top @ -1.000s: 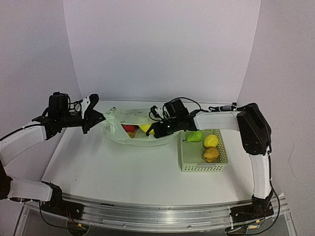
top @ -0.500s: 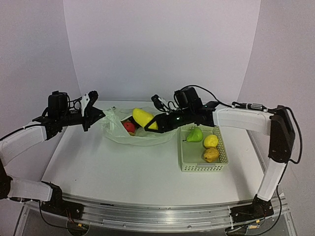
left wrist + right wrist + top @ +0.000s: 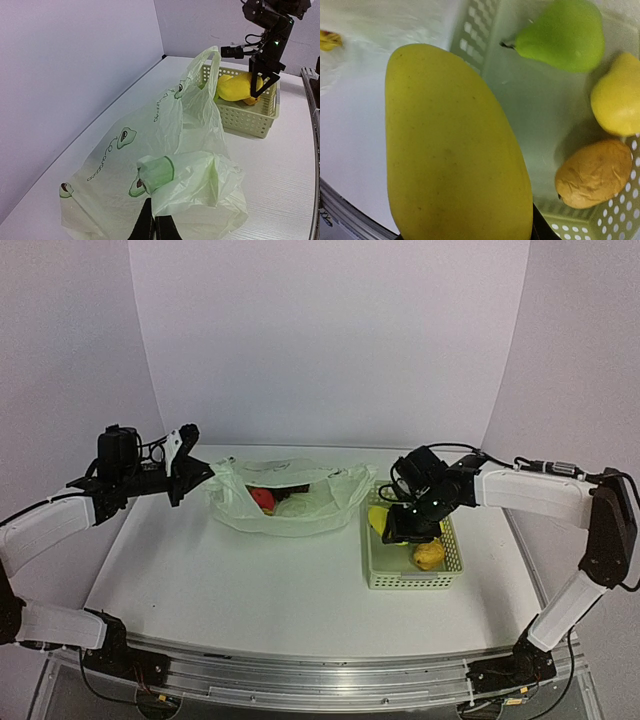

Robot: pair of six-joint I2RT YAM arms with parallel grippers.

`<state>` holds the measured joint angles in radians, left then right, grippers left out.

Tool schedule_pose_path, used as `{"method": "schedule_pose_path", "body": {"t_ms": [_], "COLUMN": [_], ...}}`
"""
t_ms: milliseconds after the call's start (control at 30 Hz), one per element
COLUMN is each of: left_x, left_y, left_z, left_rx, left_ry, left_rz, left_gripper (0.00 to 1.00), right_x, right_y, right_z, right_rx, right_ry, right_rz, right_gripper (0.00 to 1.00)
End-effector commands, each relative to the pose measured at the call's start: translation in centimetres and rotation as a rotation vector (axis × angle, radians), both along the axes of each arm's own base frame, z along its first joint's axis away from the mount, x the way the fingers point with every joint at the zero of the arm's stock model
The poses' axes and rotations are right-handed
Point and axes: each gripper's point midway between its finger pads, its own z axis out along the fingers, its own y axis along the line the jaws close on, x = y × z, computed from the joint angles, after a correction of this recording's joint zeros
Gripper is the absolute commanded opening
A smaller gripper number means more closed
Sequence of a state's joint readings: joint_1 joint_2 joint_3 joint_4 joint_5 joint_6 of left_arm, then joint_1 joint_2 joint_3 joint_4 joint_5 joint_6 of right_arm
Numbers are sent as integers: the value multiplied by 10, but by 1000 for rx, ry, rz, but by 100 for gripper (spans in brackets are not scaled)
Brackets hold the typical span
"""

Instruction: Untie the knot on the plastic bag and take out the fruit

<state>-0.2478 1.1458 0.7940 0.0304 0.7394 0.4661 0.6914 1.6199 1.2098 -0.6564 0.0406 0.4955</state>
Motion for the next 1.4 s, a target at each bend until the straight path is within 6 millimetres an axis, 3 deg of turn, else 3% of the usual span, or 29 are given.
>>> {"method": "schedule_pose_path", "body": {"t_ms": [0,67,167,233,433,500,600,700,833,1033,1233,1367], "left_x": [-6,-8,-12,-17,-29,-29,-31,-31,-23,-13,-13,-15], "left_y": [-2,-2,-2,-2,-4,-6,-9,-11,-12,-15,-15,-16], "left_z": [5,4,1,1,6,6,3,4,11,22,21,23], "left_rx": [-11,1,19,36,89,99,104,100,72,29,24,18], "left_ry": [-42,-57,-79,-114,-224,-234,-221,-213,-220,-225,-229,-238], "left_rz": [-37,-45,-57,-75,-151,-169,-206,-224,-200,-182,-185,-199], "left_gripper": [0,0,0,0,0,0,0,0,0,0,0,0], "right_x": [-10,-11,-6,1,30,39,48,42,49,59,83,124], "right_y": [-43,-43,-35,-35,-29,-15,48,133,212,261,279,271], "right_z": [-10,-11,-5,5,55,75,107,119,112,82,66,28], "right_rx": [-156,-171,-177,-201,-207,-211,-180,56,390,543,561,454], "right_ry": [53,77,90,75,-84,-159,-331,-414,-449,-452,-476,-492], "right_rz": [-170,-161,-130,-125,-100,-45,179,392,469,552,493,283], "right_gripper": [30,40,69,81,87,85,78,72,58,50,44,39]}}
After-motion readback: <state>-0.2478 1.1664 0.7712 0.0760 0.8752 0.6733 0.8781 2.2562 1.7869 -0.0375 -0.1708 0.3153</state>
